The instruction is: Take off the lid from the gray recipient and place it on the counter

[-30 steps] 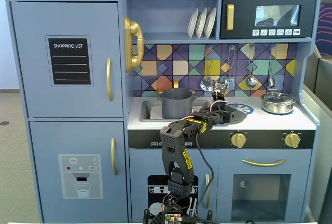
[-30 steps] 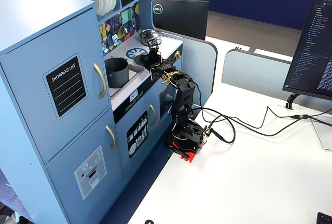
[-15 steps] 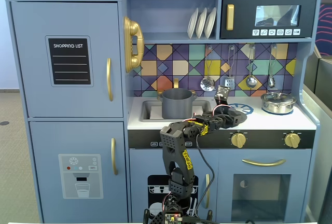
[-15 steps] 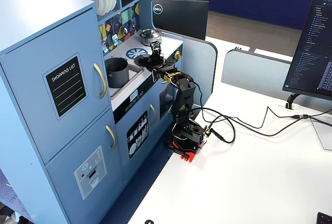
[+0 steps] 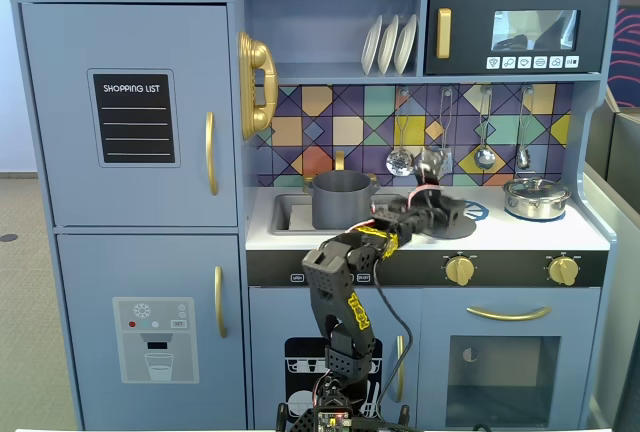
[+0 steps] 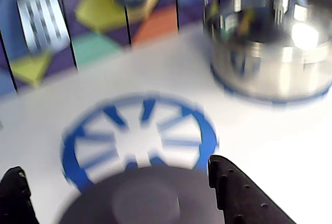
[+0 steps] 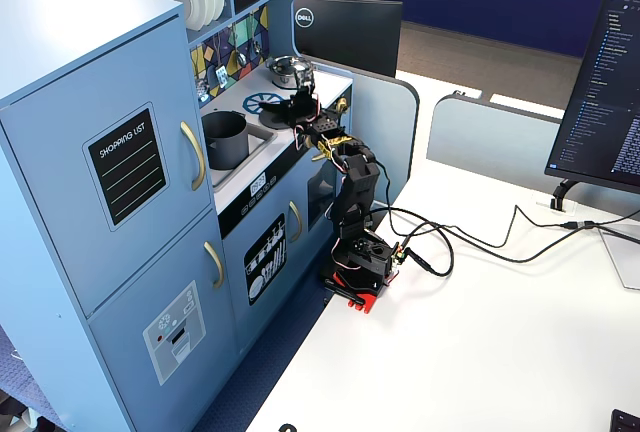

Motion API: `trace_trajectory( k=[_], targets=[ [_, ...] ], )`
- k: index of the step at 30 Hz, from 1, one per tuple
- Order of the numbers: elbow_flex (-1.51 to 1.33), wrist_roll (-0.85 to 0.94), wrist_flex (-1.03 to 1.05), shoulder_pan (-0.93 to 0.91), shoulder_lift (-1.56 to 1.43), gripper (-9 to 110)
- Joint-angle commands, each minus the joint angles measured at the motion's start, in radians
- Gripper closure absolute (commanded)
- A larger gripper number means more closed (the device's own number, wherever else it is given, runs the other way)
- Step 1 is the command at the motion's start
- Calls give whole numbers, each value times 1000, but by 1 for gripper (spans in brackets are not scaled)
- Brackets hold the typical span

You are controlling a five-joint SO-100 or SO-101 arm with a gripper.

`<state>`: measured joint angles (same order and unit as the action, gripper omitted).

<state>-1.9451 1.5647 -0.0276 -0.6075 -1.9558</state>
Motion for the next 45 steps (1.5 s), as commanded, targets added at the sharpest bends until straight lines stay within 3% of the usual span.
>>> trace_trajectory(
  k=[1, 7, 11, 17, 23, 31, 34, 45],
  targets=[
    [103, -9, 213, 37, -210, 68],
    [48, -67, 948, 172, -607, 98],
    [-94, -43, 1235, 336, -807, 102],
    [-403, -5, 1328, 509, -1000, 102],
    [-634, -44, 1293, 612, -1034, 102],
    [-913, -146, 930, 689, -1019, 102],
    [-965, -158, 884, 706, -1008, 102],
    [-1057, -104, 1342, 695, -1161, 101]
  ],
)
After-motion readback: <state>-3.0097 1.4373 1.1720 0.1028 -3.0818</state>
